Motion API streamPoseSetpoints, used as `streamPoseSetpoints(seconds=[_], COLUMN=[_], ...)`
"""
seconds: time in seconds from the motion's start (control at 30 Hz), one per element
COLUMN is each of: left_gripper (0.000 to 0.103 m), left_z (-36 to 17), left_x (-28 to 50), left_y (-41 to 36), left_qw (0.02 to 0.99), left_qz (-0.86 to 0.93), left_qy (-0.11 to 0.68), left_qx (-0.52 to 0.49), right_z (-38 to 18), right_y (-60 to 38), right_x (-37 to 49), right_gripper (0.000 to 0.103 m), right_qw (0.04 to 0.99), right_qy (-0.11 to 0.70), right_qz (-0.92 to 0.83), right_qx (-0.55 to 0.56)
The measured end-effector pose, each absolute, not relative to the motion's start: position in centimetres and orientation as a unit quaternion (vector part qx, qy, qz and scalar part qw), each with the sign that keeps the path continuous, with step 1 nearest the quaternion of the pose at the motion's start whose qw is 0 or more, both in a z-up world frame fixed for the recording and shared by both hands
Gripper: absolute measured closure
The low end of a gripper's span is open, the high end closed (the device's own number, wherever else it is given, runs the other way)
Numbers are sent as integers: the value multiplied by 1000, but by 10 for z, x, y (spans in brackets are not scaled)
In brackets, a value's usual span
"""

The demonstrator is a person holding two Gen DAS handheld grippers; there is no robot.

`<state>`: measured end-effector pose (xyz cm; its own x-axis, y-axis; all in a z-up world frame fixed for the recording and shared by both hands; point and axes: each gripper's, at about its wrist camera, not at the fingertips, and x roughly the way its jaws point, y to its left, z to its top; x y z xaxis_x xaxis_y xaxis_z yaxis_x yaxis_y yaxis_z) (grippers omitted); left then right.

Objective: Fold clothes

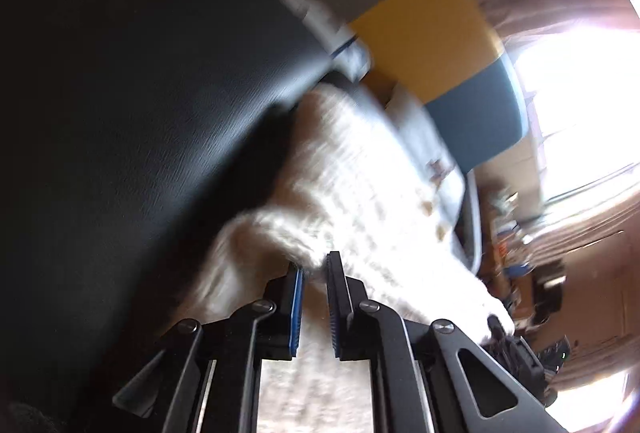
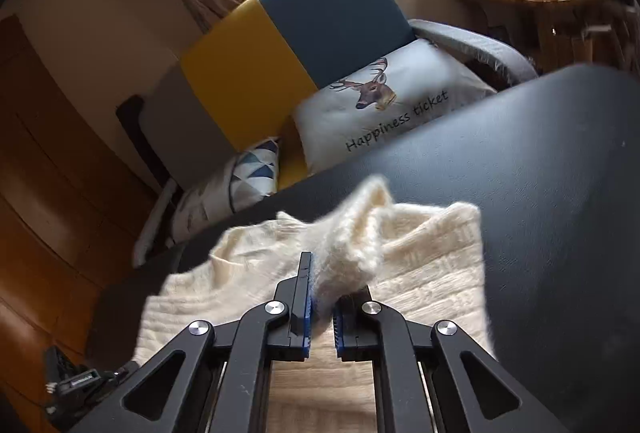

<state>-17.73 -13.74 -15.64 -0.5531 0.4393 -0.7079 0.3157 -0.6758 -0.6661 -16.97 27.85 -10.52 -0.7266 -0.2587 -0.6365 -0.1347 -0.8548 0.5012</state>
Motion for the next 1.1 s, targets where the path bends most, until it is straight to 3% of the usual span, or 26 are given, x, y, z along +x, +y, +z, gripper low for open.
streamPoseSetpoints(seconds=[0.2, 0.3, 0.43, 0.57, 0.73, 0.93, 1.1], left_gripper=[94, 94, 93, 89, 88, 96, 89], left_z=[-147, -126, -93, -79, -101, -135, -105], left_x=[-170, -157, -153, -178, -220, -204, -217], left_y=[-149, -153, -143, -122, -92, -106, -119], left_qw=[57, 79, 95, 118, 103, 109, 147], left_qz=[778, 791, 832, 850, 847, 846, 853], left_qy=[-409, -405, -352, -312, -256, -248, -268], left_qx=[-473, -452, -418, -407, -454, -460, -422], right_z=[-162, -154, -121, -84, -77, -132, -115], right_y=[307, 316, 317, 288, 223, 224, 214], right_x=[-162, -152, -127, -125, -164, -163, -167], right_gripper=[91, 82, 50, 48, 36, 36, 36], right_qw=[34, 25, -17, -13, 43, 20, 27], right_qy=[-402, -405, -332, -225, -103, -90, -70], right_qz=[-820, -818, -856, -898, -907, -901, -903], right_qx=[407, 407, 396, 377, 406, 424, 422])
